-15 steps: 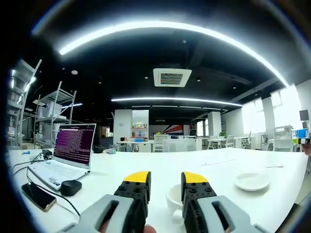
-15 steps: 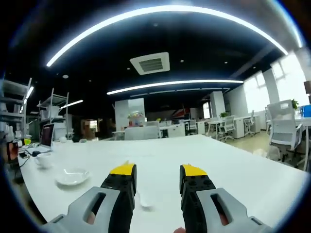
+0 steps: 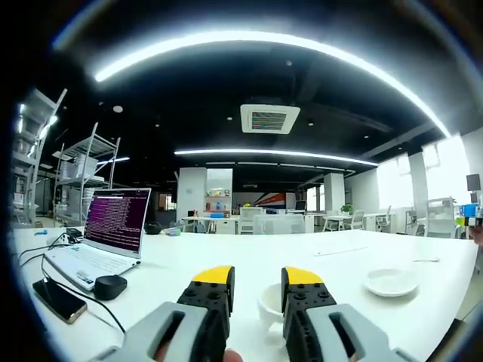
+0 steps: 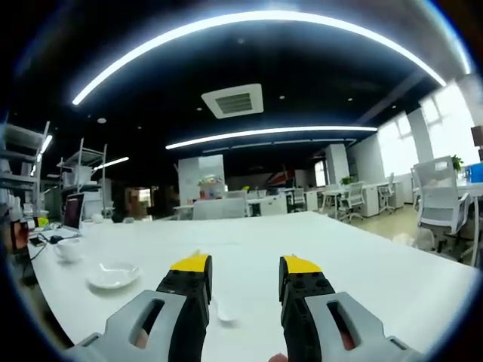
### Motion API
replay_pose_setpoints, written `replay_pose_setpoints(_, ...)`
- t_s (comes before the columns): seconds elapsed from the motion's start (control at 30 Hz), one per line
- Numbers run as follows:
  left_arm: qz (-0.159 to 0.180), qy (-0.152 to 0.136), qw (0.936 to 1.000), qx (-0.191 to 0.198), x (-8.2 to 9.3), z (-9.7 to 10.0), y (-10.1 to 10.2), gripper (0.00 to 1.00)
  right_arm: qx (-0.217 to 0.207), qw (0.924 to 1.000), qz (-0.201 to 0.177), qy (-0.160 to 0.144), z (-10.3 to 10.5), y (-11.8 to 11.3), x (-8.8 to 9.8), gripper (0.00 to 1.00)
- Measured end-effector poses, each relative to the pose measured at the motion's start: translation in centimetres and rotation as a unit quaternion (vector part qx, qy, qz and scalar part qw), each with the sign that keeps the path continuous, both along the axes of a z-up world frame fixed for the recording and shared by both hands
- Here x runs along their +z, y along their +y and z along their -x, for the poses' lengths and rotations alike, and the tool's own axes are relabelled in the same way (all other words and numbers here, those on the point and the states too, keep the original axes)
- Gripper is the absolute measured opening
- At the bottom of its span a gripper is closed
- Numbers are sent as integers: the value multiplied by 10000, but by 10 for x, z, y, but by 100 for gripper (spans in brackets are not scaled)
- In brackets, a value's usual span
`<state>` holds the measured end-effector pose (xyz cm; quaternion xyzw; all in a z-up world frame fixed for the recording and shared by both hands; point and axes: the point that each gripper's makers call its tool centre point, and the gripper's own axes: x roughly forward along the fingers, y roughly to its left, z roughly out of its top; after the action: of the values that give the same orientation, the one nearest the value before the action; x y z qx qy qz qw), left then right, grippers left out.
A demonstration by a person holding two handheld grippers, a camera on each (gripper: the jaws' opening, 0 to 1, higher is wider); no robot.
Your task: Tidy tabletop coffee trays, cups and spoons，present forward
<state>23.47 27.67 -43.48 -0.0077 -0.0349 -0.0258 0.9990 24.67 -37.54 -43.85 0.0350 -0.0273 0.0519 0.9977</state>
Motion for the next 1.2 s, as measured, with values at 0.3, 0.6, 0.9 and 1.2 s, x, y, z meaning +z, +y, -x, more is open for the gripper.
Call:
replay_pose_setpoints(0.3, 18, 36, 10000, -11, -1, 1, 1, 27, 1, 10000, 39, 65, -3, 0, -4, 36)
replay_pose_setpoints(0.6, 73, 136, 9999, -18, -8, -2, 2, 26, 165, 9995, 203, 175, -5, 14, -3, 36)
replay_pose_setpoints(0.9, 66, 359, 9993, -45, -15, -7, 3, 26, 415, 9973, 286, 533, -8, 29, -11, 37)
replay_pose_setpoints(1.2, 26, 436, 9990, -105, -16, -7, 2, 26, 407, 9973, 299, 536, -10, 28, -9, 37)
